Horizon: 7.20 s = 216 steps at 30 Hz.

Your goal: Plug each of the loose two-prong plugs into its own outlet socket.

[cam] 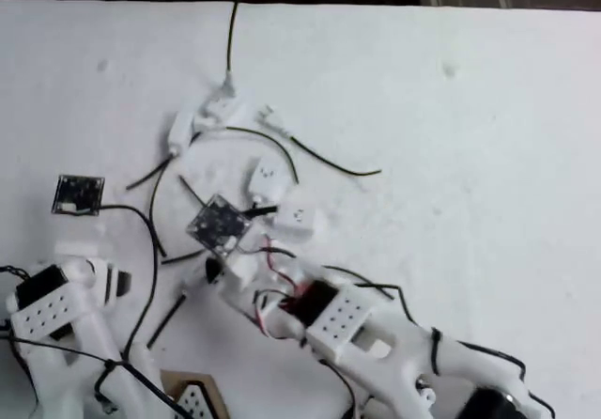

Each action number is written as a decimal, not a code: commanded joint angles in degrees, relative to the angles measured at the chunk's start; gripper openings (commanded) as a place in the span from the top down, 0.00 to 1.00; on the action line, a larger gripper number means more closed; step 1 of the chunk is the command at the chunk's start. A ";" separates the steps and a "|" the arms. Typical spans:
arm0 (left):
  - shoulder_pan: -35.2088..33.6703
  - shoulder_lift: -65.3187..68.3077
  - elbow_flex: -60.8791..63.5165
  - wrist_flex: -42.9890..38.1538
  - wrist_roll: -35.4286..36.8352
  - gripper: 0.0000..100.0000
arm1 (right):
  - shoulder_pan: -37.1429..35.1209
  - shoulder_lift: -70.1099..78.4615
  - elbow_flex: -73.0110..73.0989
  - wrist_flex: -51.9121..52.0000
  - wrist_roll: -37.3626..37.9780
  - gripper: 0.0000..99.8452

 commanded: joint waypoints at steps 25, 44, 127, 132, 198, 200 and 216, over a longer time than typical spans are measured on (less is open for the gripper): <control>-0.48 -1.36 0.53 -0.70 0.00 0.74 | 0.40 12.53 -3.16 -17.10 -0.53 0.98; -0.48 -1.36 0.53 -0.70 0.00 0.74 | 2.68 12.53 -2.73 -12.44 -0.44 0.98; -0.48 -1.36 0.62 -0.70 0.00 0.74 | -1.71 7.87 -13.63 24.84 0.26 0.94; -0.48 -1.36 0.62 -0.70 0.00 0.74 | -1.71 10.86 -13.19 24.66 0.79 0.98; 49.36 -0.84 -0.53 7.12 7.56 0.68 | 26.07 -47.25 -2.99 38.46 0.70 0.98; 49.36 -0.84 0.09 7.21 7.56 0.70 | 26.07 -47.25 -2.99 38.46 0.70 0.98; 49.10 -1.36 1.49 6.51 7.21 0.92 | 26.07 -47.25 -2.99 38.55 0.70 0.98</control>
